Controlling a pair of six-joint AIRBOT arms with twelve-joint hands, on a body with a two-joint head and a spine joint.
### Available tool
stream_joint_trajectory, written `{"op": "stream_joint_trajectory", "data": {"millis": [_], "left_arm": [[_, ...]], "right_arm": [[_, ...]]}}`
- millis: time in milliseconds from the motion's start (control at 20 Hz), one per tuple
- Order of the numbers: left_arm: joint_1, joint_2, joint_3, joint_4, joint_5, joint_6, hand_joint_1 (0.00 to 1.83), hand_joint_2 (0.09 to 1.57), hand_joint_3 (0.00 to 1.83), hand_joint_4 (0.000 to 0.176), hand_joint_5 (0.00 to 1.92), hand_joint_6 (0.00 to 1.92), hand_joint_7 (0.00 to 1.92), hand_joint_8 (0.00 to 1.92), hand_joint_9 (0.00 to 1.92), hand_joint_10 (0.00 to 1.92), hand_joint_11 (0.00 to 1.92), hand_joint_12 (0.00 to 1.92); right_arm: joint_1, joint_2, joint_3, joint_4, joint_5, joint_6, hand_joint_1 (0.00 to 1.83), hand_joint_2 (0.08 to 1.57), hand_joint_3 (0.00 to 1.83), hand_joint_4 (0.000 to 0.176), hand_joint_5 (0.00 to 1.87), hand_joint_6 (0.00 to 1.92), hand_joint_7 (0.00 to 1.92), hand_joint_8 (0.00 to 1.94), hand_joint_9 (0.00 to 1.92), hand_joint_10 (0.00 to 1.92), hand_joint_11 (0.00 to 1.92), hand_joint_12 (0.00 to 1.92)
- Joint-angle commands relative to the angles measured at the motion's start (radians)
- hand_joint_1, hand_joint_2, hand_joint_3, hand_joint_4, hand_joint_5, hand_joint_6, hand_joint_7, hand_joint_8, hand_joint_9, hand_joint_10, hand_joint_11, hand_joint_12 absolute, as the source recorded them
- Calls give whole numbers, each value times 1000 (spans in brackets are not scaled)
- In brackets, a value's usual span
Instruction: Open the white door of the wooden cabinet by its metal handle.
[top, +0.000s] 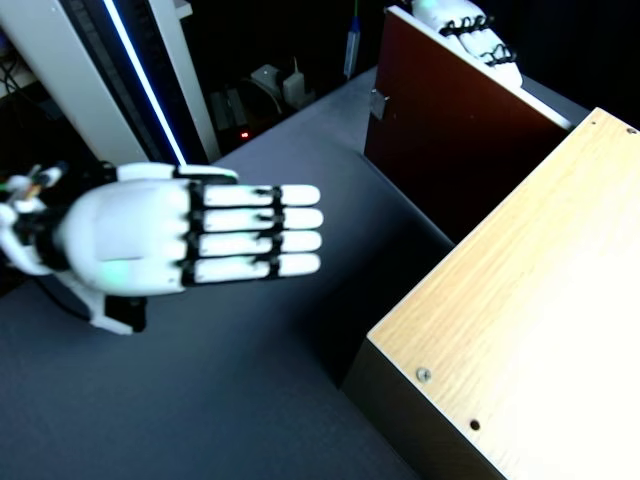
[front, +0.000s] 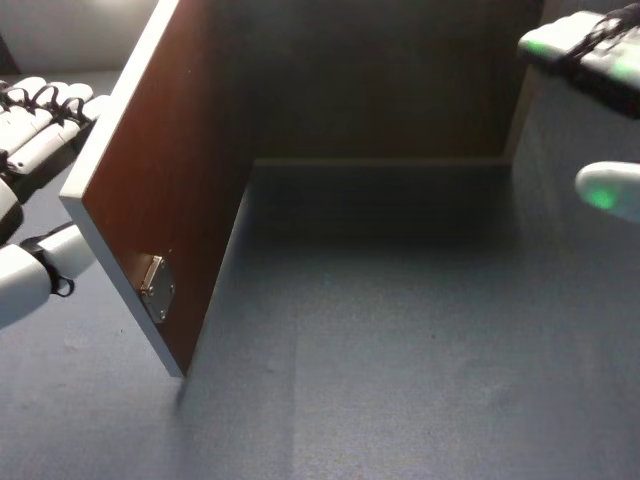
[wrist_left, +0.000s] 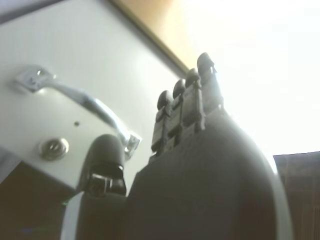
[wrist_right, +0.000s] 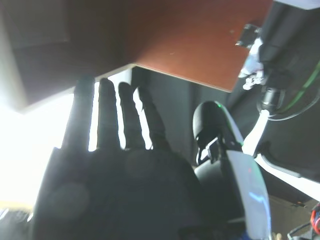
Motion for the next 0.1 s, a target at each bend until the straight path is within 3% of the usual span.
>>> {"op": "stream_joint_trajectory", "data": {"millis": [0, 50], "left_arm": [[-3, 12, 0, -20, -157, -4, 0, 1541, 31, 0, 20, 0, 0, 0, 0, 0, 0, 0], [2, 14, -3, -20, -178, -8, 0, 1539, 29, 0, 22, 1, 0, 0, 0, 0, 0, 0]], "right_arm": [[-9, 10, -6, 59, 174, -8, 40, 1531, 8, 0, 0, 0, 0, 0, 0, 0, 0, 0], [-50, 19, -19, 100, 222, -17, 17, 1526, 3, 0, 0, 0, 0, 0, 0, 0, 0, 0]]}}
